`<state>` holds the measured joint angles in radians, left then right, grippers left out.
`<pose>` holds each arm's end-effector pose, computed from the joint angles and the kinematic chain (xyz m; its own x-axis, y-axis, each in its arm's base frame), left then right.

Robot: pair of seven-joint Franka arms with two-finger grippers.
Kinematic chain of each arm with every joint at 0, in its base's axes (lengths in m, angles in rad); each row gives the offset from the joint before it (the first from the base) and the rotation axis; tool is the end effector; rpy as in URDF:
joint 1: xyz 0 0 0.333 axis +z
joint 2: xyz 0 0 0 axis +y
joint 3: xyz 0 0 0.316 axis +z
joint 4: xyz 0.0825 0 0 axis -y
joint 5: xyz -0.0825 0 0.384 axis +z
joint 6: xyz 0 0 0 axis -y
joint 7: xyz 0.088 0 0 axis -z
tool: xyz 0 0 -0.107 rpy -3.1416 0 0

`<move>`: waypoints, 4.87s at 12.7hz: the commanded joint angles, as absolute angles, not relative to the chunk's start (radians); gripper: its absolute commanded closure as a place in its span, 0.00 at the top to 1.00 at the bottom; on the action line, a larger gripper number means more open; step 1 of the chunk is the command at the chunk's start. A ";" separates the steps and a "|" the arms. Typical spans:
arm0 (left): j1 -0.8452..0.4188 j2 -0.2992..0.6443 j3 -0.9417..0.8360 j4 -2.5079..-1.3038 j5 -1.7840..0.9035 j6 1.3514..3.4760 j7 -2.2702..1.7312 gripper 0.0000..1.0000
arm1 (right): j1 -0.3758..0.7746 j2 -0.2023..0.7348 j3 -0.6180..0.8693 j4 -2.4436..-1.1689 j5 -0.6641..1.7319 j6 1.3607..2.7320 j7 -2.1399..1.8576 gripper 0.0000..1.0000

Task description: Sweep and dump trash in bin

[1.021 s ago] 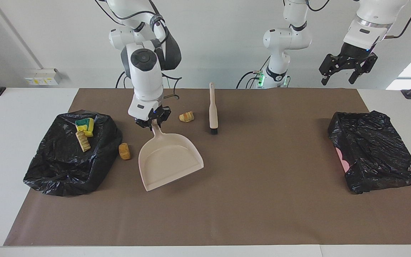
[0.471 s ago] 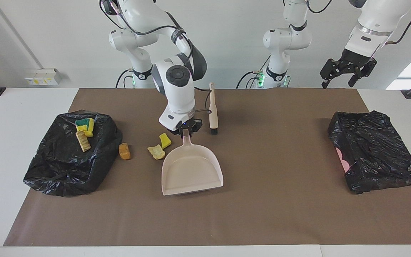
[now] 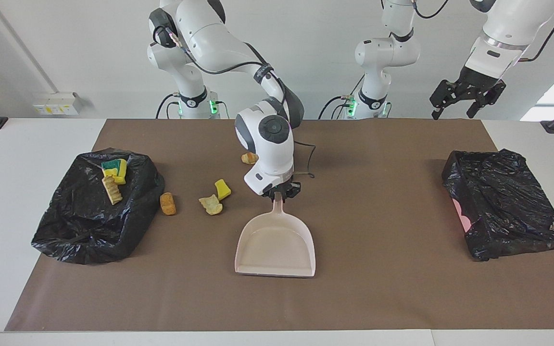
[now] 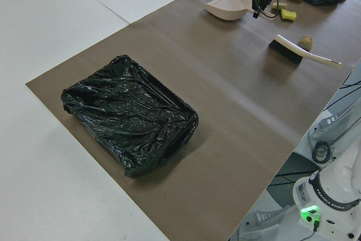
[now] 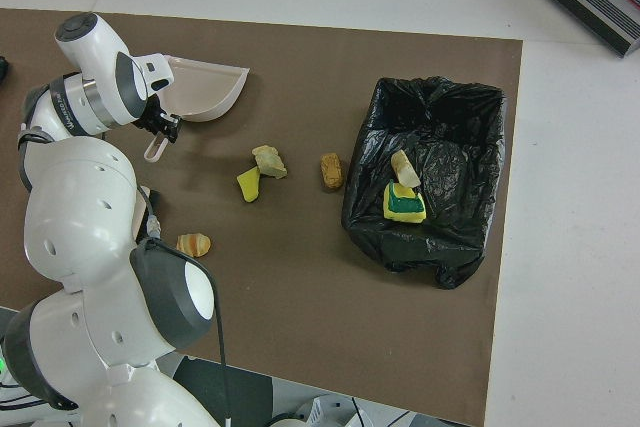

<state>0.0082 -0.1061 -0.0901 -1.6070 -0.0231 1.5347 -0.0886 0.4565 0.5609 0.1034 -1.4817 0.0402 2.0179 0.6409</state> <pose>0.5154 -0.0477 0.6609 0.9995 0.0061 0.0320 0.0056 -0.9998 0.0164 0.6005 0.3651 0.3484 0.9911 -0.1113 -0.0731 -0.1156 -0.9916 -0.0586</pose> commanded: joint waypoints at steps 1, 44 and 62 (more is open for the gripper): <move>0.012 -0.110 -0.109 -1.583 -0.025 1.525 -0.094 1.00 | 0.465 0.554 0.100 -1.463 0.069 1.999 0.654 1.00; -0.546 0.495 -0.135 -1.563 -0.052 2.077 -0.361 0.00 | 0.819 -0.014 0.107 -2.333 0.189 2.246 0.873 0.00; -0.319 0.296 -0.120 -1.655 0.070 1.807 0.973 0.00 | 0.224 -0.069 0.097 -2.134 -0.148 1.738 0.609 0.00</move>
